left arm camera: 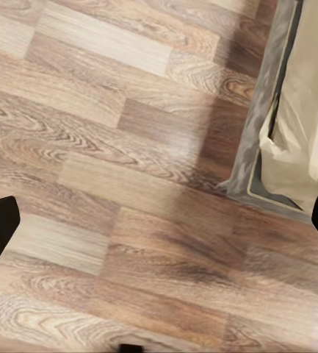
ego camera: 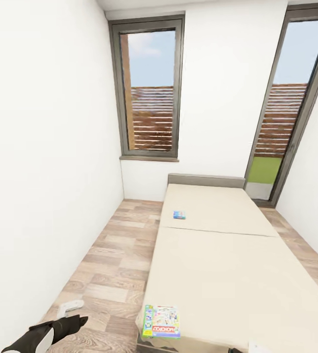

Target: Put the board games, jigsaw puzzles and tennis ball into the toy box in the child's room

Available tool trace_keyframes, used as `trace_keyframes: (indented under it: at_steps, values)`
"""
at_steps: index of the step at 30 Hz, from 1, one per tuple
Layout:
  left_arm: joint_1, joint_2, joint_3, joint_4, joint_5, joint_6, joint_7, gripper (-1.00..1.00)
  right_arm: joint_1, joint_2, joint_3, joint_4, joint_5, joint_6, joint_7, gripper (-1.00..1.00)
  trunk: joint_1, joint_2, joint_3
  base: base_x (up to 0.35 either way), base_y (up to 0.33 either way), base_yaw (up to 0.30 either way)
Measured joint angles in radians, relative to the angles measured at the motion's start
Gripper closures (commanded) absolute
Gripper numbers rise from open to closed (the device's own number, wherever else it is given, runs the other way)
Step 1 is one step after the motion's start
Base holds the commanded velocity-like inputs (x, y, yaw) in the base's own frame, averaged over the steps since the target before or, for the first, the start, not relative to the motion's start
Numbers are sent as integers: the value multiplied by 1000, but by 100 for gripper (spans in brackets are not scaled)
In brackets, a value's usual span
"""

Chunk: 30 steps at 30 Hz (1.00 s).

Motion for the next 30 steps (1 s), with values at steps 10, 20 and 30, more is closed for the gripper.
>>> trace_keyframes:
  at_steps: [10,20,30]
  values:
    - [0,0,0,0,0,-1,0,-100,0,0,0,0,0,0,1,-100,0,0,0,0,22,5]
    - [0,0,0,0,0,-1,0,-100,0,0,0,-1,0,0,1,-100,0,0,-1,0,2,-197]
    - [0,0,0,1,0,-1,0,-100,0,0,0,-1,0,0,1,-100,0,0,-1,0,0,-272]
